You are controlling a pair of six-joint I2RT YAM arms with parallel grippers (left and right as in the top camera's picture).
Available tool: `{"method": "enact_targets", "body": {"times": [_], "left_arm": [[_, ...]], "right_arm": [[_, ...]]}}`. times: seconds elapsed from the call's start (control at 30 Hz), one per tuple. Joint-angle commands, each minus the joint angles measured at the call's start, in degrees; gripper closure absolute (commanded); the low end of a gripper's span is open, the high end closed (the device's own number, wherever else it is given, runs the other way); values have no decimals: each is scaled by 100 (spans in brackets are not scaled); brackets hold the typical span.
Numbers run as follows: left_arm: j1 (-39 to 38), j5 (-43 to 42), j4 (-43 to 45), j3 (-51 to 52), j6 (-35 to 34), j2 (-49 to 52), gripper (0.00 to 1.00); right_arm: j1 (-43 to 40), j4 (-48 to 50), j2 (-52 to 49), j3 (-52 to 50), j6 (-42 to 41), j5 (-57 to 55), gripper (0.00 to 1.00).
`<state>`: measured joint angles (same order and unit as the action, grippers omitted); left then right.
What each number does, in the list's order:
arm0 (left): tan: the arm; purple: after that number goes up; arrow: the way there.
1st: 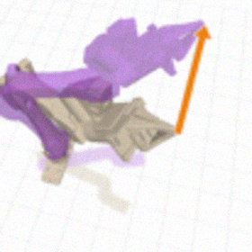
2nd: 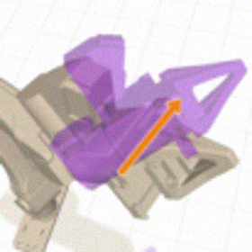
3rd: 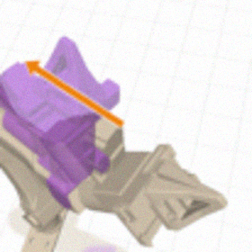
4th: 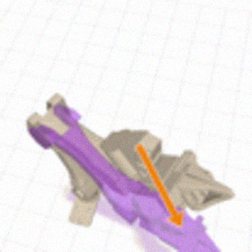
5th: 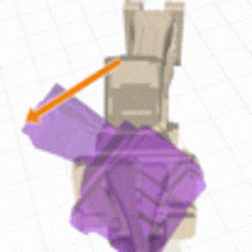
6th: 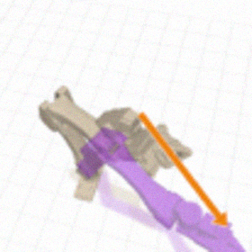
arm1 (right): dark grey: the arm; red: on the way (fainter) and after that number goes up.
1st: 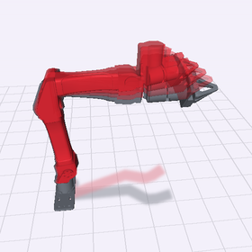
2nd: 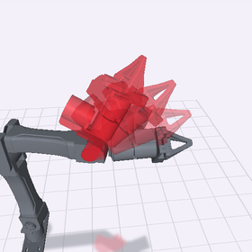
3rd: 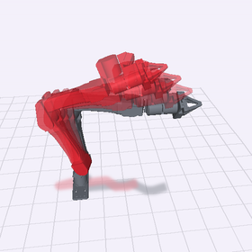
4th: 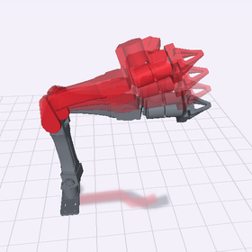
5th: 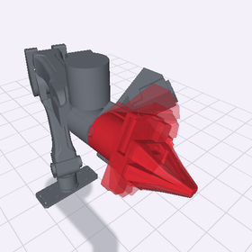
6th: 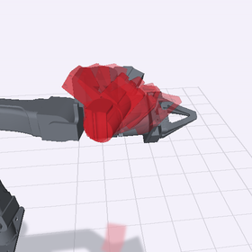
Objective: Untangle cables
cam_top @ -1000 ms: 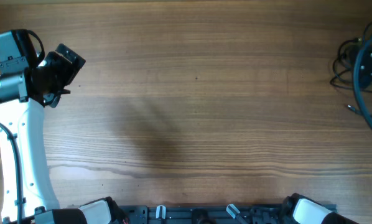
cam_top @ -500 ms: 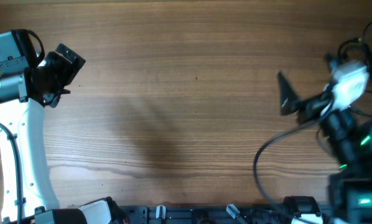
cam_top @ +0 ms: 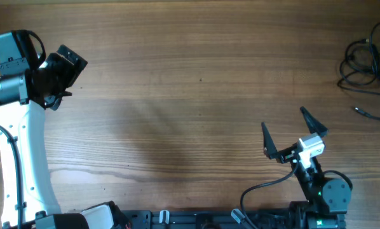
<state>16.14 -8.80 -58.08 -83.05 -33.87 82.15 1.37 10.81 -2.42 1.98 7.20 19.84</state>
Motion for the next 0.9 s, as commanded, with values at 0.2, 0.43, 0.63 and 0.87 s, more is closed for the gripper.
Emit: {"method": "enact_targets", "body": {"times": [0.2,0.43,0.63,0.87], "left_arm": [[11,-9,15,-52,44,-61,0],[11,-9,15,-52,44,-61,0],[11,-9,15,-52,44,-61,0],[11,-9,15,-52,42,-61,0]], "right_arm": [[17,-935,221,-168,-289,11,0],[17,-920,214,-168,-278,11,0],[17,-920,214,-168,-278,11,0],[17,-920,214,-168,-278,11,0]]}}
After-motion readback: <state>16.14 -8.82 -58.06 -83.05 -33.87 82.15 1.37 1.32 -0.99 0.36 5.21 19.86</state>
